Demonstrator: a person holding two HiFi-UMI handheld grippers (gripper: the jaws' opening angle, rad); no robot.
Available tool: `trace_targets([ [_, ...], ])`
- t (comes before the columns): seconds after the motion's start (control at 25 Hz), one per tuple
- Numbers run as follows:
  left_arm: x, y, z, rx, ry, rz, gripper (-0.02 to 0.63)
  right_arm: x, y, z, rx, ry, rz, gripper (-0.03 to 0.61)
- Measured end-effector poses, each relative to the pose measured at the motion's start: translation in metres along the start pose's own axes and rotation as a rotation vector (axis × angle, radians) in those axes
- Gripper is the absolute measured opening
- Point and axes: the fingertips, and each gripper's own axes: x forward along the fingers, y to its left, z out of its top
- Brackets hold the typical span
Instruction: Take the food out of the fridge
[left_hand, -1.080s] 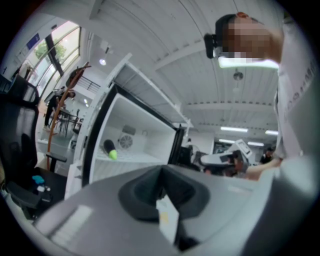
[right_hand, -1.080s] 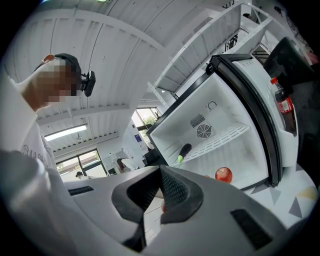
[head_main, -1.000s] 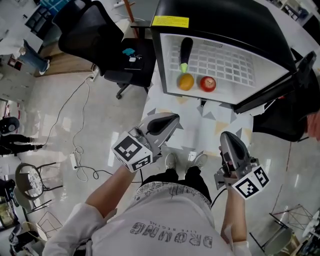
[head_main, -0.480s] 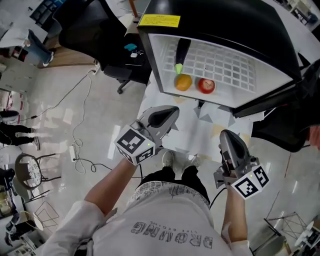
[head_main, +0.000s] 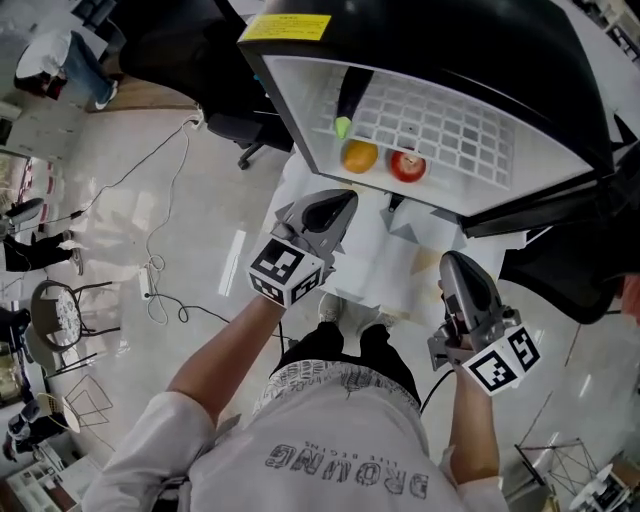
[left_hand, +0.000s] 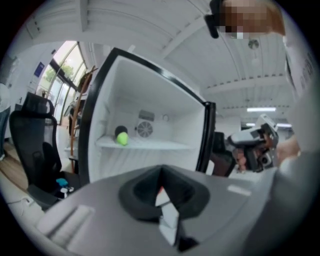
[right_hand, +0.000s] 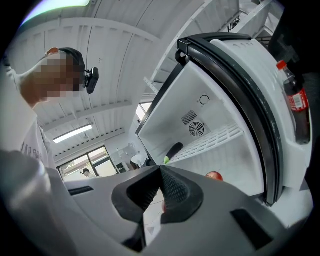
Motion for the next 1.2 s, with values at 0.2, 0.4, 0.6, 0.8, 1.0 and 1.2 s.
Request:
trace_targets([
  [0.2, 0.020, 0.010, -0.009, 0.042, 0.024, 0.059, 0.008, -0.001, -0.013, -0.005, 0.005, 0.032, 0.014, -0.011],
  [0.4, 0.035, 0.030, -0.024, 0.058, 0.052, 0.133, 0.020, 0.000, -0.024, -0.010, 0.010, 0.053, 0.022, -0.011],
  [0.6, 0.050, 0.052, -0.037, 0.066, 0.087, 0.180, 0.067, 0.003, -0.031, -0.014, 0.017, 0.070, 0.032, -0.011],
  [0.8, 0.062, 0.066, -0.053, 0.072, 0.128, 0.208, 0.101, 0.005, -0.038, -0.023, 0.035, 0.090, 0.036, -0.011],
  [1.0, 0.072, 0.076, -0.063, 0.083, 0.149, 0.223, 0.115, 0.008, -0.044, -0.027, 0.048, 0.100, 0.037, -0.011],
  [1.2, 0.079, 0.084, -0.075, 0.093, 0.179, 0.243, 0.148, 0.012, -0.047, -0.031, 0.057, 0.111, 0.042, -0.011],
])
